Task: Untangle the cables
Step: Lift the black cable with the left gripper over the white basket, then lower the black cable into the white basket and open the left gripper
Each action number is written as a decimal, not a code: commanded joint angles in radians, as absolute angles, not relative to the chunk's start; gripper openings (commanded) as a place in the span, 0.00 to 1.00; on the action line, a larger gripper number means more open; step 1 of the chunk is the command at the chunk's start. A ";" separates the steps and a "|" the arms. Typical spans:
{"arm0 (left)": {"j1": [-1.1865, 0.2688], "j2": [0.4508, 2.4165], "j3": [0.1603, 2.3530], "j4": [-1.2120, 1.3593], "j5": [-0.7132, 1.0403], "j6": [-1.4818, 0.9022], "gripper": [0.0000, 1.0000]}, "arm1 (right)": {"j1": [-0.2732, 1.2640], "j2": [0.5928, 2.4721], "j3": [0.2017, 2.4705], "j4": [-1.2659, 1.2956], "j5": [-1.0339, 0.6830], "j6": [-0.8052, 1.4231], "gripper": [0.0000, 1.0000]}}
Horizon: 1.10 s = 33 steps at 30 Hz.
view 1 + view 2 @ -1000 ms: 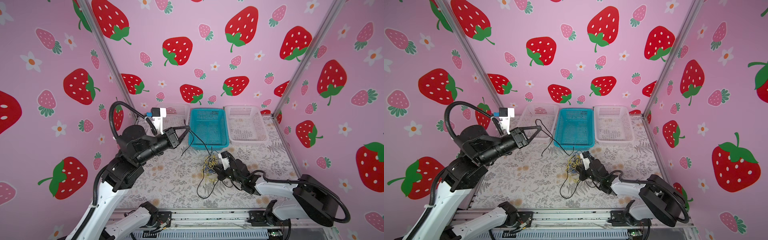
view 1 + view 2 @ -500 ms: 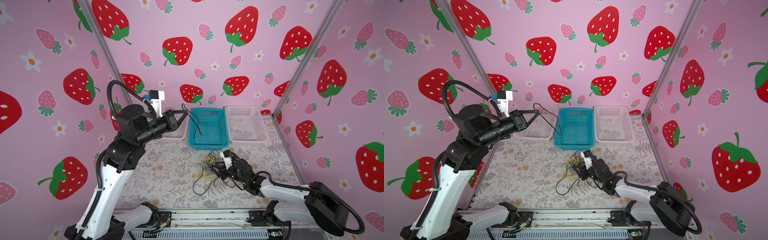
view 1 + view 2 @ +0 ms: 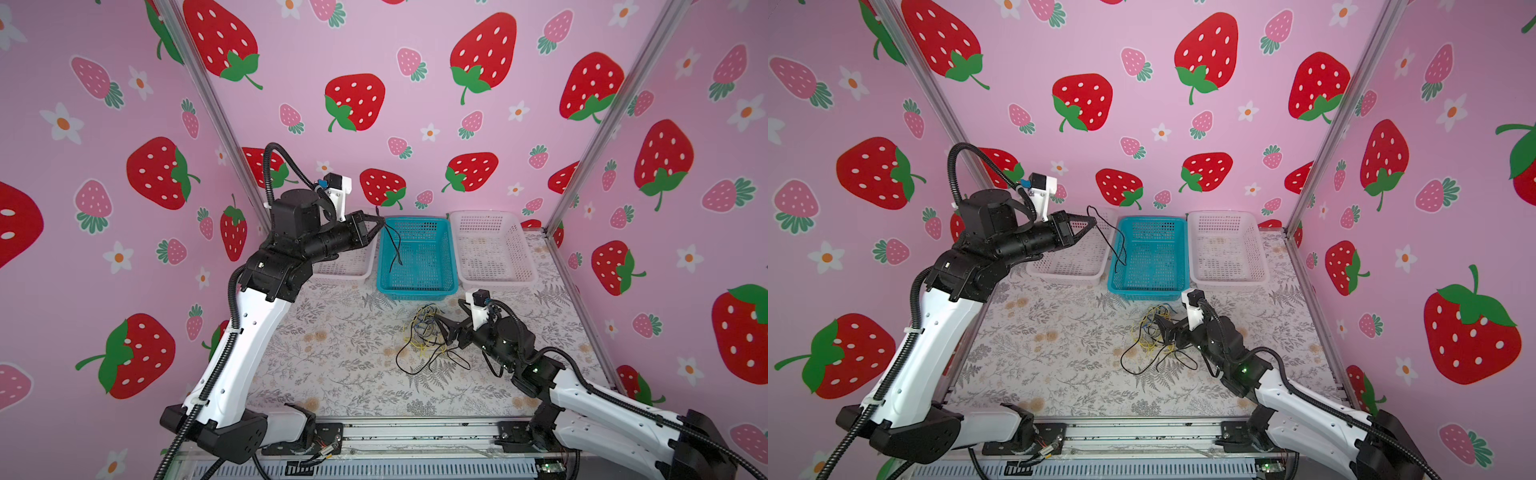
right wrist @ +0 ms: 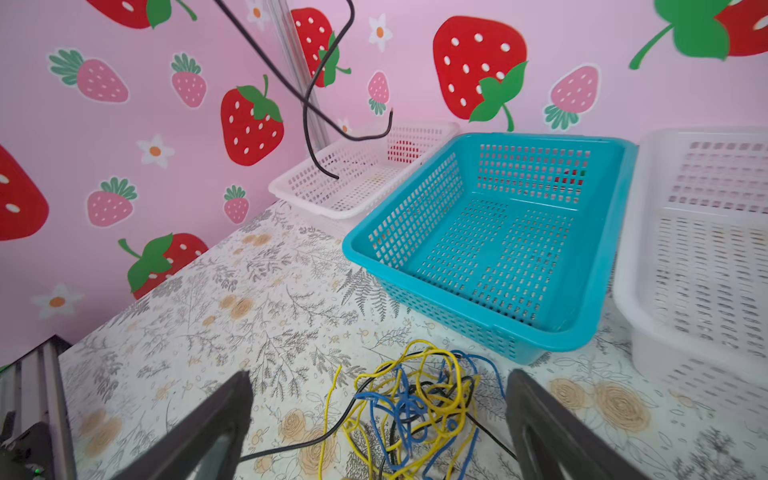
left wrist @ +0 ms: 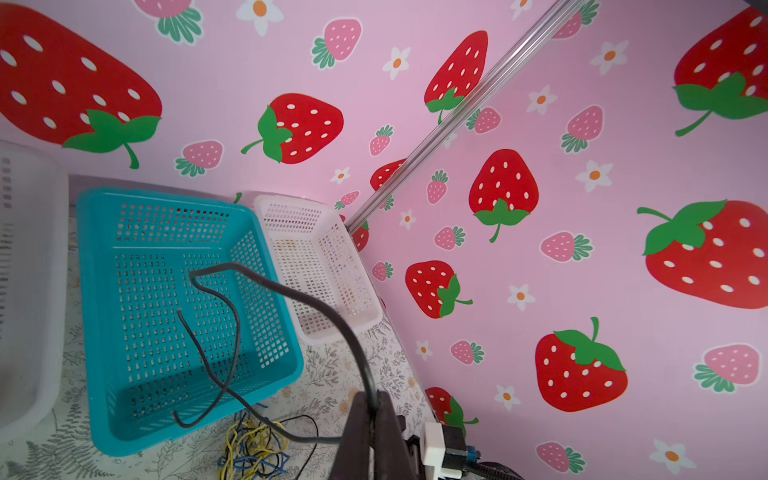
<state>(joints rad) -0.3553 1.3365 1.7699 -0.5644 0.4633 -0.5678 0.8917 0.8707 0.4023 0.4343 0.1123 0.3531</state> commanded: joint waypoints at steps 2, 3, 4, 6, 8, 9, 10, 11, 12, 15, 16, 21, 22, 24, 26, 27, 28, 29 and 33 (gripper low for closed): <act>-0.284 1.378 1.869 -0.615 0.456 -0.480 0.00 | 0.877 0.830 0.326 0.512 0.152 0.354 0.99; -0.267 1.394 1.878 -0.614 0.457 -0.474 0.00 | 0.875 0.830 0.317 0.526 0.144 0.354 0.99; -0.249 1.413 1.886 -0.614 0.452 -0.470 0.00 | 0.875 0.833 0.308 0.540 0.138 0.355 0.99; -0.210 1.447 1.899 -0.605 0.457 -0.470 0.00 | 0.875 0.840 0.290 0.566 0.127 0.353 0.99; -0.178 1.488 1.912 -0.591 0.459 -0.486 0.00 | 0.876 0.845 0.266 0.600 0.113 0.345 0.99; -0.166 1.504 1.913 -0.577 0.466 -0.495 0.00 | 0.875 0.846 0.251 0.621 0.105 0.345 0.99; -0.158 1.519 1.911 -0.560 0.466 -0.494 0.00 | 0.876 0.846 0.232 0.648 0.099 0.346 0.99; -0.152 1.533 1.907 -0.543 0.455 -0.480 0.00 | 0.876 0.847 0.214 0.679 0.093 0.348 0.99; -0.148 1.545 1.904 -0.536 0.436 -0.464 0.00 | 0.876 0.847 0.198 0.705 0.089 0.351 0.99; -0.115 1.597 1.897 -0.520 0.396 -0.428 0.00 | 0.876 0.862 0.176 0.744 0.056 0.353 0.99; -0.101 1.619 1.889 -0.509 0.392 -0.431 0.00 | 0.875 0.867 0.179 0.743 0.043 0.353 0.99; -0.066 1.722 1.867 -0.459 0.325 -0.401 0.00 | 0.875 0.894 0.181 0.762 -0.012 0.357 0.99; -0.063 1.750 1.871 -0.465 0.313 -0.401 0.00 | 0.875 0.897 0.181 0.764 -0.020 0.357 0.99; -0.061 1.794 1.875 -0.475 0.299 -0.388 0.00 | 0.876 0.899 0.180 0.768 -0.031 0.357 0.99; -0.063 1.828 1.857 -0.472 0.265 -0.370 0.00 | 0.876 0.898 0.178 0.775 -0.039 0.357 0.99; -0.061 1.843 1.849 -0.471 0.250 -0.369 0.00 | 0.876 0.897 0.176 0.778 -0.044 0.359 0.99; -0.061 1.860 1.841 -0.475 0.241 -0.361 0.00 | 0.876 0.898 0.175 0.781 -0.048 0.358 0.99; -0.063 1.878 1.833 -0.480 0.232 -0.354 0.00 | 0.875 0.899 0.176 0.783 -0.054 0.359 0.99; -0.065 1.939 1.787 -0.498 0.182 -0.331 0.00 | 0.876 0.902 0.175 0.786 -0.075 0.362 0.99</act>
